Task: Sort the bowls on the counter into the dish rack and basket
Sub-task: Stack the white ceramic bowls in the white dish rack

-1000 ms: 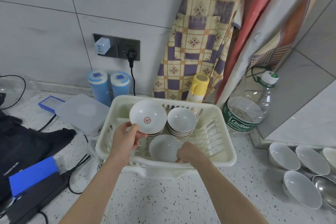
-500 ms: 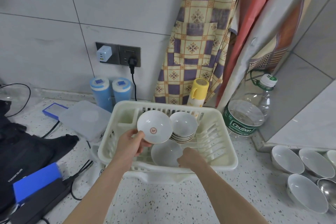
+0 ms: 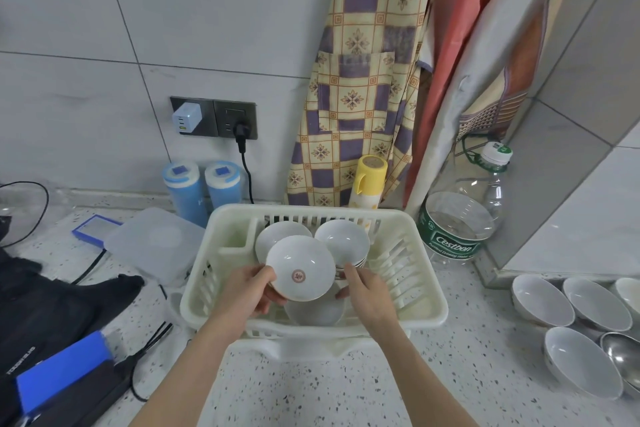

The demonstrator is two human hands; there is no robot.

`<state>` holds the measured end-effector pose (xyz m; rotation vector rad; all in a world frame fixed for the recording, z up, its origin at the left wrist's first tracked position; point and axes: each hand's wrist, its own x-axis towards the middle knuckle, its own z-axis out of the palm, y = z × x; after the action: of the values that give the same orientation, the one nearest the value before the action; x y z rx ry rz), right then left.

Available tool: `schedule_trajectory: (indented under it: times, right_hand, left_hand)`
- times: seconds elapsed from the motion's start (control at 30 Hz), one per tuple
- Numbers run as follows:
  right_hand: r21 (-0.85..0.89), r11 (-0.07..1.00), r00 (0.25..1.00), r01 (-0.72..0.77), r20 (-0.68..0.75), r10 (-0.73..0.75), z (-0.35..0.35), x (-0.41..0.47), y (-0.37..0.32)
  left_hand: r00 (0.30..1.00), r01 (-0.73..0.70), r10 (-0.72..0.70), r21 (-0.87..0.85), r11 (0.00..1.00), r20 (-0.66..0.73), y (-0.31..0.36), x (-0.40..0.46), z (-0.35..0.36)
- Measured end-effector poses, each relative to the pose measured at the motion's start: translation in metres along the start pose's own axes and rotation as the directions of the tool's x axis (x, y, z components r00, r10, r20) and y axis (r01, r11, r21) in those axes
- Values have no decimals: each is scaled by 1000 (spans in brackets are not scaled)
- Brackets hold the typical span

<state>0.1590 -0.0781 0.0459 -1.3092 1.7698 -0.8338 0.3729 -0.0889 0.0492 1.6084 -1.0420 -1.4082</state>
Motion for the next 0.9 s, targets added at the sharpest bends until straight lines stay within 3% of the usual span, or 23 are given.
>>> schedule_trajectory:
  times: [0.1,0.23,0.5,0.67,0.9]
  right_hand:
    - [74,994,992,80,94,-87,-3,-3,0]
    - [10,993,988,117,100,-118,-3,0,6]
    - [87,996,997,-35,66,29,-2,7,2]
    - [17,992,991,-121,64,120,2,9,6]
    - [-235,965,991,-116,41,129,7,9,7]
  left_hand:
    - [997,47,-49,31,998,65,2,0,0]
    - [981,106,-123,119,987,148,5,1,1]
    - [953,212,-248,198,957,174,9,10,2]
    - [983,128,-162,314,941,84,3,12,6]
    - [999,17,-39,514,858,31,-5,14,15]
